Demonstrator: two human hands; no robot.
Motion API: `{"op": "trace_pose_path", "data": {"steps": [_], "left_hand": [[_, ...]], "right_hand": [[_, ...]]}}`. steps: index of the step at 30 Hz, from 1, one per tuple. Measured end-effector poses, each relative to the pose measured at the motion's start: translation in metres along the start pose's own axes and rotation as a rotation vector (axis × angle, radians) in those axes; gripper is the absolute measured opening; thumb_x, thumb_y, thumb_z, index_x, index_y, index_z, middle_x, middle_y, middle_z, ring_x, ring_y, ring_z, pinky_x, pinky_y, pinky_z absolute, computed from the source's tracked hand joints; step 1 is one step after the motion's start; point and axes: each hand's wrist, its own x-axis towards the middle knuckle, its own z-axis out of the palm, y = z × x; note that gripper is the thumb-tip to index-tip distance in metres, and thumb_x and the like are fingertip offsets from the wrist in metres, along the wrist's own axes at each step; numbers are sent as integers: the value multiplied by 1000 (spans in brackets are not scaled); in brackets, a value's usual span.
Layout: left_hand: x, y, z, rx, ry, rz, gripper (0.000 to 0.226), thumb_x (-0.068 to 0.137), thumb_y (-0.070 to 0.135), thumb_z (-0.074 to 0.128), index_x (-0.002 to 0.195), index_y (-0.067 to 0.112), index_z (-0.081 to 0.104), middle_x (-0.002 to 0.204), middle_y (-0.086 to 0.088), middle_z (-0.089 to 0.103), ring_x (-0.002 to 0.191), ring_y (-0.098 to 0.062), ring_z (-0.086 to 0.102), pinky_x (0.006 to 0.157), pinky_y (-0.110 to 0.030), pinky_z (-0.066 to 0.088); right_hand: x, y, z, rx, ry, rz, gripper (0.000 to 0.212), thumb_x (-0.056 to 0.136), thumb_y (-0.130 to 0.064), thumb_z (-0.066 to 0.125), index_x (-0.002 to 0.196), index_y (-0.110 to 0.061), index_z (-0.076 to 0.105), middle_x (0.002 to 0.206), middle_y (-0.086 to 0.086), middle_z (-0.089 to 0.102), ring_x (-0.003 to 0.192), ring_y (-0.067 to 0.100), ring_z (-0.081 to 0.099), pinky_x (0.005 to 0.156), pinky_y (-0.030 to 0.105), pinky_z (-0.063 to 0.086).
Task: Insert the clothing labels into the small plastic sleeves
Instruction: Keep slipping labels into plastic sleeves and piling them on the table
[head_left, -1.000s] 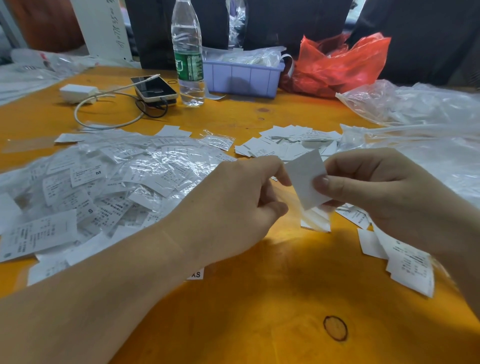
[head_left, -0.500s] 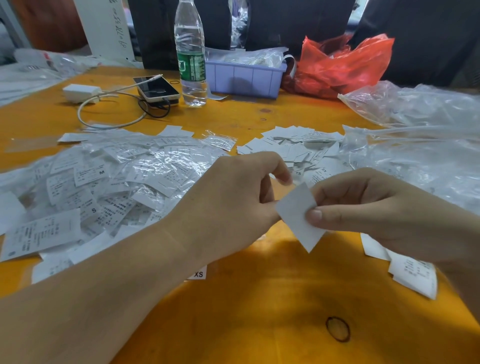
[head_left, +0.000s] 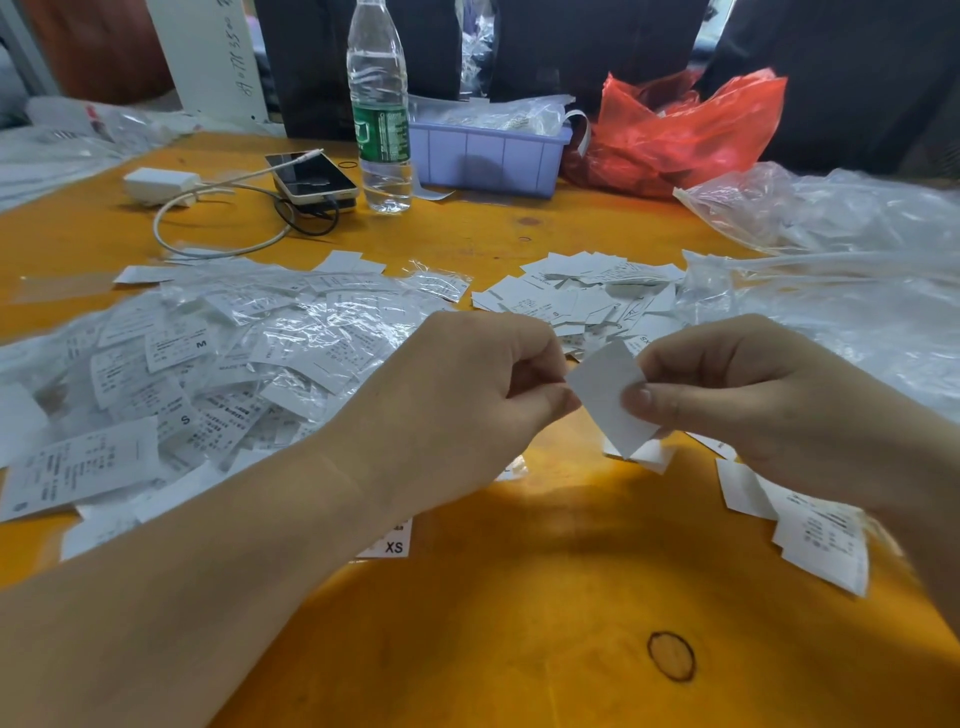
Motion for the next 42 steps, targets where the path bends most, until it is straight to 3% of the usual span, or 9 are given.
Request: {"op": "trace_pose_path", "data": {"steps": [3,8,12,17,23,30,33,36,42], "left_hand": [[1,-1,-2,-11,37,-14,9,88,28,68,81,24,70,69,8,67,69,-7,59,59,-15,44],[2,0,-4,-90,75,-45,16,94,25,57,84,21,69,68,1,66,68,-15,60,62,-30,45],[1,2,-4,-85,66,-49,14,94,23,58,86,22,69,69,2,67,69,-14,61,64,-31,46],[1,0,-3,-42,76,-39,10,92,26,61,85,25,69,70,1,67,71,-12,62,64,-29,46],[1,1,-2,-14,92,-26,8,90,30,65,86,26,70,73,4,69,75,-9,60,65,-25,46],[1,1,-1,-22,59,-16,8,88,32,67,86,26,70,76,6,70,72,-11,63,64,-24,47],[1,1,-1,-6,45,-13,6,87,30,67,85,26,71,75,8,69,67,-8,60,56,-14,44],[0,1,-1,-10,53,-7,9,87,30,69,81,24,70,62,11,62,57,-4,52,51,-8,36],[-1,4,-2,-76,46,-27,6,87,29,70,81,30,67,69,12,65,59,-3,57,52,-8,40]], "right_hand": [[0,-1,-1,-43,3,10,22,80,-33,57,79,-17,73,75,9,68,76,31,62,73,50,46],[-2,-3,1,-139,-48,24,28,79,-40,55,75,-16,69,73,15,63,73,39,59,76,62,47],[-4,-7,1,-137,-100,38,28,81,-40,57,83,-17,72,82,1,71,78,23,67,82,60,49],[-5,-9,-2,-45,-67,3,23,79,-37,62,80,-16,72,87,6,69,84,27,66,86,63,46],[-3,-8,-3,80,6,-47,20,79,-25,59,85,-16,75,95,5,73,94,22,67,91,49,47],[-2,-6,0,184,12,-85,17,75,-17,63,82,-8,76,98,-3,70,98,15,65,81,24,54],[-1,-4,4,75,11,-74,18,79,-25,60,85,-21,77,96,-2,72,97,18,65,84,39,52],[0,-4,6,49,47,-61,23,82,-28,59,91,-16,76,93,6,74,93,26,67,91,59,47],[-1,-3,-1,86,122,-62,20,81,-29,71,88,-11,76,89,10,74,89,30,68,85,54,51]]}}
